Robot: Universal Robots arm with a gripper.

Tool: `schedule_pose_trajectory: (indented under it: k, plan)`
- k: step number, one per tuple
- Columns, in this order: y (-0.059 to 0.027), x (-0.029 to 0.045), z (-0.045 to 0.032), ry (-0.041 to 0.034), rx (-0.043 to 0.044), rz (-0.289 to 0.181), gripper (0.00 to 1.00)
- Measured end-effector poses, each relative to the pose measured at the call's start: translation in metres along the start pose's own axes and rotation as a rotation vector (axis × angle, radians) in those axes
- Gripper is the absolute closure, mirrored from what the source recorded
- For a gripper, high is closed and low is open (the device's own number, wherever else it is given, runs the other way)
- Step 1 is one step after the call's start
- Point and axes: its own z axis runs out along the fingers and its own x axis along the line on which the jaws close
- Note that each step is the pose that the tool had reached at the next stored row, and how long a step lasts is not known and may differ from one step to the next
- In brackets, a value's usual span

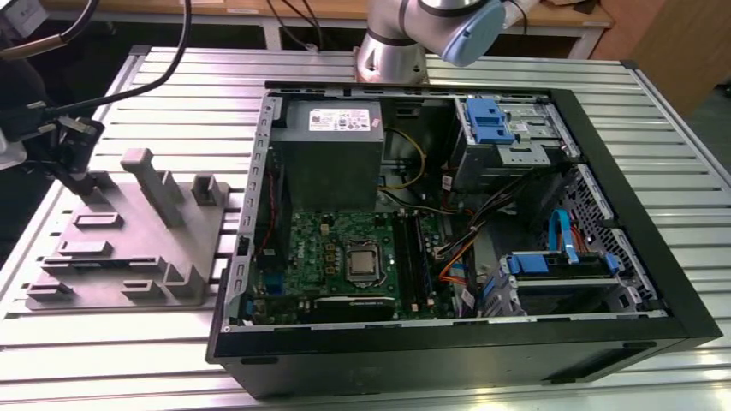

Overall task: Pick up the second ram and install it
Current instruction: 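Reach for the second ram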

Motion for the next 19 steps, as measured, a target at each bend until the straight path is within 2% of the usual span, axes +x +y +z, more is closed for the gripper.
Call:
schedule_pose_trajectory:
  k: [10, 19]
  plan:
    - [-0.0049, 0.0064, 0.0108, 0.0001, 0.0000, 0.000, 0.93]
    - [-0.0137, 0.0101, 0.0141, 0.0001, 0.0000, 0.000, 0.93]
